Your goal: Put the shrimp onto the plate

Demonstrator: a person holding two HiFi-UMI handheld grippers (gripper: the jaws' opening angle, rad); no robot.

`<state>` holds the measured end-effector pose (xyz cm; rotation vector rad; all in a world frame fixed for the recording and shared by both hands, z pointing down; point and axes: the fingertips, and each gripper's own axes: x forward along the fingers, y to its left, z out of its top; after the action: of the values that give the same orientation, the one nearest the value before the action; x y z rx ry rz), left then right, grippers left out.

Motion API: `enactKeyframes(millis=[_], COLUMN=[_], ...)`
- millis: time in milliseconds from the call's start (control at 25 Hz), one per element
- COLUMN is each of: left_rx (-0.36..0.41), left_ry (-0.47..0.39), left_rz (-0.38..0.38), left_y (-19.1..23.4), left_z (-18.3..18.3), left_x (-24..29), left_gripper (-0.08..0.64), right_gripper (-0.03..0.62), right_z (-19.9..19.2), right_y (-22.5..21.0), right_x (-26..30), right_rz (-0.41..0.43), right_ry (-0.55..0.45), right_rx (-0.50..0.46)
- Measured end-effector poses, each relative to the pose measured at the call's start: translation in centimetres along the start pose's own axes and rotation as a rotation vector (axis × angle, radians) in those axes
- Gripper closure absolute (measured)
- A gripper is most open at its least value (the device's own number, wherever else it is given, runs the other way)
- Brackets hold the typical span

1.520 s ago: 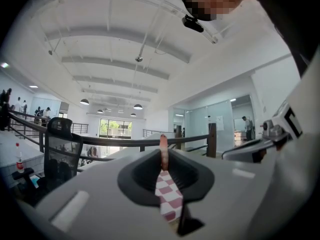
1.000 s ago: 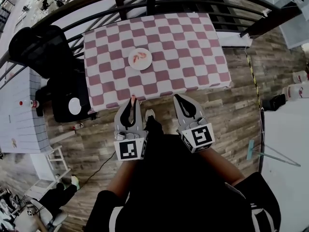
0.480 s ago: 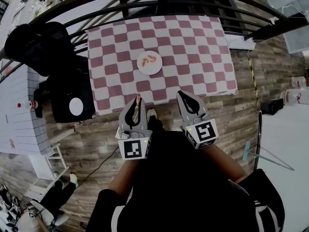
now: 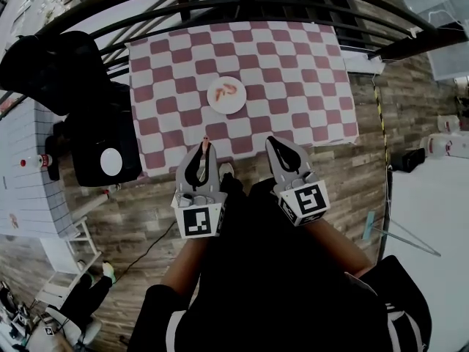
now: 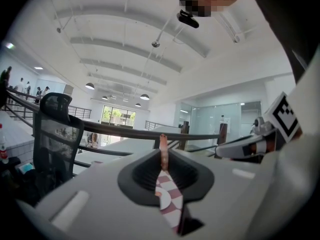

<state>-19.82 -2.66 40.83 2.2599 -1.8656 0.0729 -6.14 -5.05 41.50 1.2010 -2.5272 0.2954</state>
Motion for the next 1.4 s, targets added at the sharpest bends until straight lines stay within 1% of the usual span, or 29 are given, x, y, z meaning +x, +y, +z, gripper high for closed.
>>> enactKeyframes(millis=[160, 320, 520, 680, 760, 880, 1040, 1160, 1320, 1400], left_rx=[0.001, -0.002, -0.014, -0.022, -0.011, 0.027, 0.053, 0.054, 0.087, 0.087], left_ry=[-0.016, -0.023, -0.058, -0.002, 0.005, 0.032, 0.035, 0.082, 0.135, 0.162], left_rz=[0.032, 0.088, 0.12, 0.151, 0.143, 0.113, 0.13, 0.147, 0.143, 0.144], left_y=[0.8, 1.7, 2.6, 2.8, 2.4, 1.6, 1.9, 1.9, 1.4, 1.4], left_z=[0.2, 0.6, 0.9, -0.4, -0.5, -1.3, -2.1, -3.8, -5.7, -6.7], left_x=[-0.8, -1.9, -2.8, -2.6, -1.7, 0.1, 3.3, 5.9, 8.8, 10.2], left_gripper=[0.522, 0.522, 0.522, 0.522, 0.522, 0.522, 0.522, 0.522, 0.522, 0.522], right_gripper=[0.597, 0.597, 0.597, 0.597, 0.597, 0.597, 0.597, 0.597, 0.597, 0.597], right_z=[-0.1, 0.7, 1.8, 1.5, 1.1, 0.7, 1.2, 1.9, 2.6, 2.8], right_y=[0.6, 1.0, 2.2, 1.6, 0.8, -0.7, -2.7, -4.8, -7.5, -8.6], right_x=[0.1, 0.7, 1.2, 1.2, 1.1, 1.5, 3.0, 4.0, 5.4, 6.1], right_rz=[0.023, 0.051, 0.093, 0.102, 0.094, 0.086, 0.105, 0.111, 0.107, 0.109], right_ry=[0.005, -0.018, -0.033, -0.025, -0.02, -0.013, -0.018, -0.024, -0.035, -0.031], right_rx=[-0.011, -0.002, -0.018, -0.014, -0.001, 0.014, 0.007, 0.01, 0.026, 0.03])
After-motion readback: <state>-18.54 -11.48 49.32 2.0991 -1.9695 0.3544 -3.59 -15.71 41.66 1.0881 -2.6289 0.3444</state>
